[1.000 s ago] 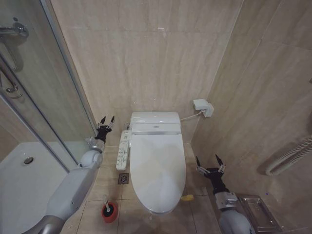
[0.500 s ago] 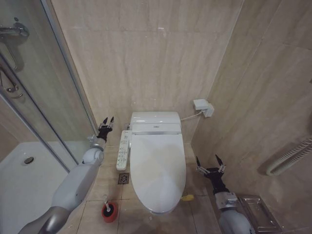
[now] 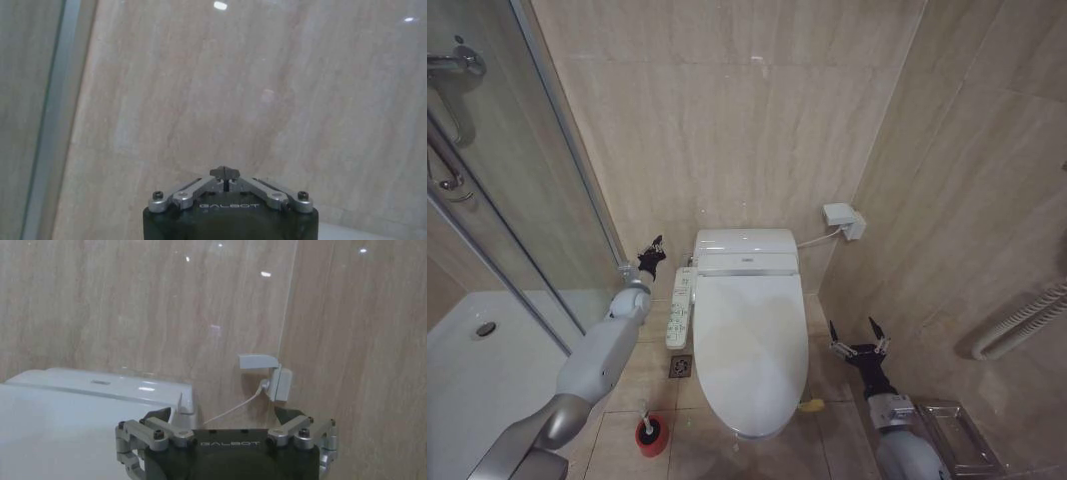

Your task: Open the toilet lid, clean the toilet bowl with a toilet brush, close the toilet lid, and flush.

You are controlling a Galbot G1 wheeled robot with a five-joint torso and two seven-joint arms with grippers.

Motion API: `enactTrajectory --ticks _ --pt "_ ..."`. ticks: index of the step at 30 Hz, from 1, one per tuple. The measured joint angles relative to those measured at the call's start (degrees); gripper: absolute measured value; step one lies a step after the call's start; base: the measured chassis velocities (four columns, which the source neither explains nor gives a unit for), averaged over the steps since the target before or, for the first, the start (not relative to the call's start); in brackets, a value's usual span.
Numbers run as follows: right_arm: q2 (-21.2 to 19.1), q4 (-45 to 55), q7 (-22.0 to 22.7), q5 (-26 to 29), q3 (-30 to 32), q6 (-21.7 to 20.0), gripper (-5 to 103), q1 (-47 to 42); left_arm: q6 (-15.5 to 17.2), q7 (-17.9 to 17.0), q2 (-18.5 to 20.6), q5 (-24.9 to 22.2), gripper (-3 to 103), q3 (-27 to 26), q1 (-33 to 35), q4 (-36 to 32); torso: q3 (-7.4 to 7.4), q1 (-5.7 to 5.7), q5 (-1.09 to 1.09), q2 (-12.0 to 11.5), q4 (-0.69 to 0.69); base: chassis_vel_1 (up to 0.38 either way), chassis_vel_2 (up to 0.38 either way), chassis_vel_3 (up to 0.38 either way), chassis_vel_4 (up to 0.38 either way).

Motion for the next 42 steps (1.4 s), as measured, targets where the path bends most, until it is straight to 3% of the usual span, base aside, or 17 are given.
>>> enactTrajectory --ticks 1,7,20,31,38,42 --pt "0.0 0.0 0.0 0.0 0.0 0.0 100 0.0 0.64 -0.17 -0.4 -1.41 0 0.58 -1.08 0.58 0.0 0.0 0.0 0.0 0.0 0.0 0.0 0.0 0.0" --pt "0.0 0.0 0.0 0.0 0.0 0.0 100 0.0 2.34 -0.06 -2.03 -4.59 0 1.41 -3.0 1.37 0.0 0.0 0.0 0.0 -0.01 0.0 0.0 0.0 0.0" --pt "0.0 0.0 0.0 0.0 0.0 0.0 100 0.0 9.53 -6.27 -4.82 -8.17 0 1.5 -5.41 2.57 0.0 0.0 0.0 0.0 -0.01 0.0 0.0 0.0 0.0" --pt "0.0 0.0 0.0 0.0 0.0 0.0 100 0.0 12.19 -8.09 -5.91 -11.43 0 0.67 -8.35 6.41 0.0 0.0 -0.01 0.0 0.0 0.0 0.0 0.0 0.0" --pt "0.0 0.0 0.0 0.0 0.0 0.0 100 0.0 16.57 -10.73 -6.91 -11.49 0 1.76 -8.85 7.17 0.0 0.0 0.0 0.0 -0.01 0.0 0.0 0.0 0.0" --pt "0.0 0.0 0.0 0.0 0.0 0.0 100 0.0 17.12 -11.04 -7.39 -10.94 0 1.99 -8.77 8.37 0.0 0.0 -0.01 0.0 -0.01 0.0 0.0 0.0 0.0"
